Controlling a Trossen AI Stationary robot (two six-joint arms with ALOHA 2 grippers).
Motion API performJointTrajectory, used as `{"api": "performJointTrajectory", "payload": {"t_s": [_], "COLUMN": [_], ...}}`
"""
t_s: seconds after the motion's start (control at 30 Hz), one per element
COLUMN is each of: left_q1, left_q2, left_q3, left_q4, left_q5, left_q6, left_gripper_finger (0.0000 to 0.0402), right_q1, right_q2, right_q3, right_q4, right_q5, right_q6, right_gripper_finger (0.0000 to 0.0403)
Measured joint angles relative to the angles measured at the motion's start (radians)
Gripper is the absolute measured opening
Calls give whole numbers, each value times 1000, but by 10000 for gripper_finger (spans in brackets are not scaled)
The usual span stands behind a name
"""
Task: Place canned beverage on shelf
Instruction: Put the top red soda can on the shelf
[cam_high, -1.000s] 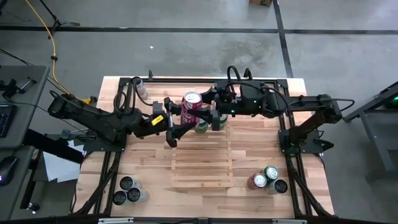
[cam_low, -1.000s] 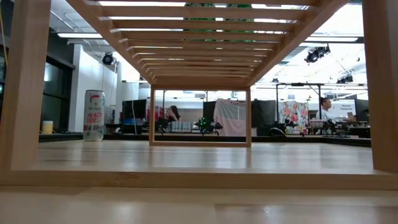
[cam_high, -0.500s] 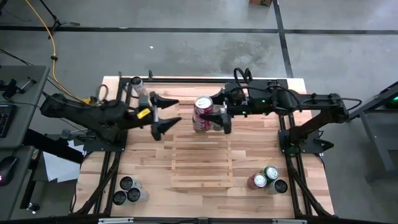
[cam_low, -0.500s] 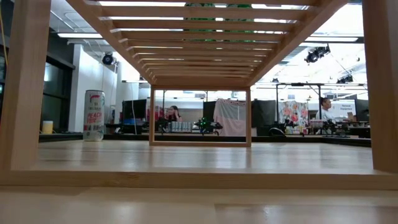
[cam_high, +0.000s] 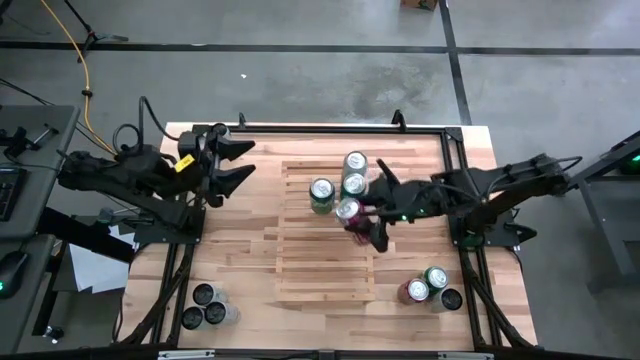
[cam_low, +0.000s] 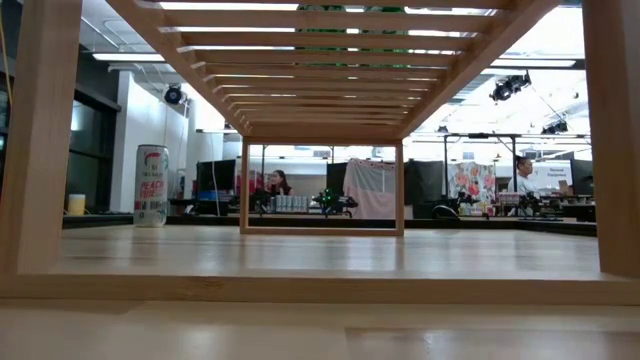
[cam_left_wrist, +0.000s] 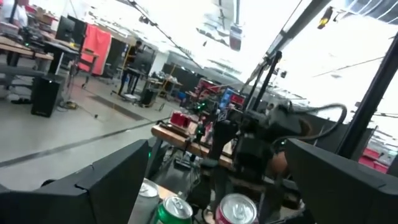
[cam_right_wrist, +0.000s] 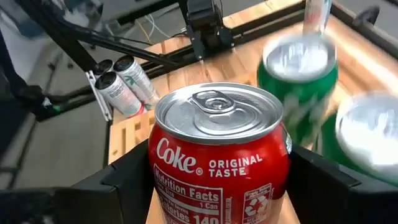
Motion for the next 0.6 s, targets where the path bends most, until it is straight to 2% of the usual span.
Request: {"api": "performJointTrajectory", "payload": {"t_s": [0.07,0.17,0.3,0.6], "left_q1": [0,0,0,0], "left_q2": [-1,-1,-1,0], "left_q3": [0,0,0,0], "left_q4": [1,3,4,10], "left_q5": [-9,-26,-69,-102], "left_q6": [0,1,1,2], "left_gripper_finger": [368,368,368,368], "right_q1": [23,45,49,38], "right_q2": [-52,-112,-130,-124], "right_q3": [-115,-272,-399,-450], "right_q4": [96,331,599,632], "right_q5": [23,51,68,118], "right_q6": [44,63,-8,-219], "right_gripper_finger": [278,278,278,278]}}
